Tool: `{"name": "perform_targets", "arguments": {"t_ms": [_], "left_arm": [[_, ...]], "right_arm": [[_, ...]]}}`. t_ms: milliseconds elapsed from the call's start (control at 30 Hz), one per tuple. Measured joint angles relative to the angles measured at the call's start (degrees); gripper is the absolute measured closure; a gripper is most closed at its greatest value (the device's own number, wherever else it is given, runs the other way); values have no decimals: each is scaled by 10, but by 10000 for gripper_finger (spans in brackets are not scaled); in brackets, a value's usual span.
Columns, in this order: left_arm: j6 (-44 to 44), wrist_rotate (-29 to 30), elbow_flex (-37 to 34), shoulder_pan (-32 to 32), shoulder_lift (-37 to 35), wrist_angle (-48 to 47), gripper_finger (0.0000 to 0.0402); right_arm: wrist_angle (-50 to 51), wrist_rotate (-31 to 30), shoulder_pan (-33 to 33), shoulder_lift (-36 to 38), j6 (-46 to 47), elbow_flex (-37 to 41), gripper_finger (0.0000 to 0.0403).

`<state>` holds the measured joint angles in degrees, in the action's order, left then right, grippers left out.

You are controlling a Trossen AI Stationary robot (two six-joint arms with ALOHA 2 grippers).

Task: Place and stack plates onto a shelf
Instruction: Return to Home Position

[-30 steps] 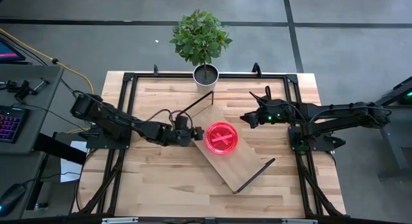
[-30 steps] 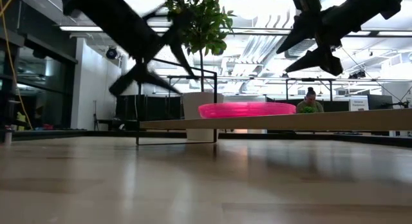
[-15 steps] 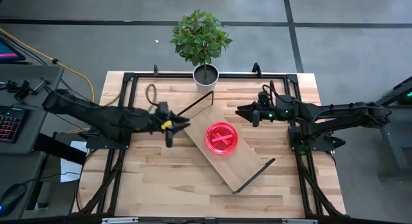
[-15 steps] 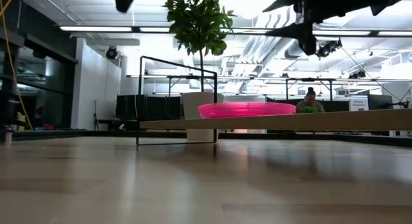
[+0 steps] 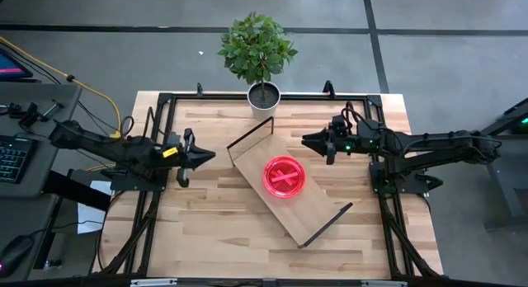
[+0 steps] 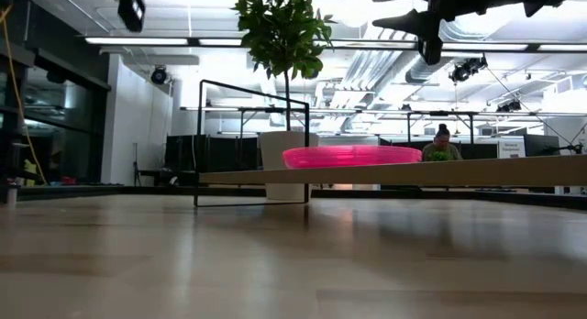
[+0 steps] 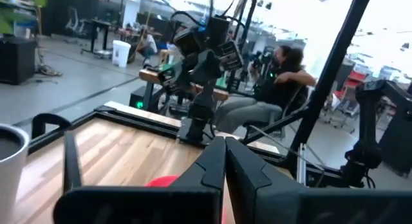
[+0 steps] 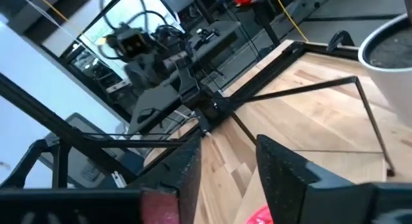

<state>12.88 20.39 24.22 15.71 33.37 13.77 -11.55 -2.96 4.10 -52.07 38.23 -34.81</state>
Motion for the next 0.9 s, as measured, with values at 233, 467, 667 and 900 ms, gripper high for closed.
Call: {"name": "perform_targets", "arguments": {"t_ms": [233,467,667,900], "left_arm": [[16,-4,-130,-5,-90,96,401],[30,-18,-224,-5,-152,202,401],[5,-10,-236,-18,-185,162,401],[8,-33,-236,-58,-204,148,401]], "right_arm": [[1,0,0,0,-26,-3,332],[16,0,0,0,-36,-4,393],[29,5,0,23,-41,-4,401],[112,22,-4,98,-38,-4,402]]}}
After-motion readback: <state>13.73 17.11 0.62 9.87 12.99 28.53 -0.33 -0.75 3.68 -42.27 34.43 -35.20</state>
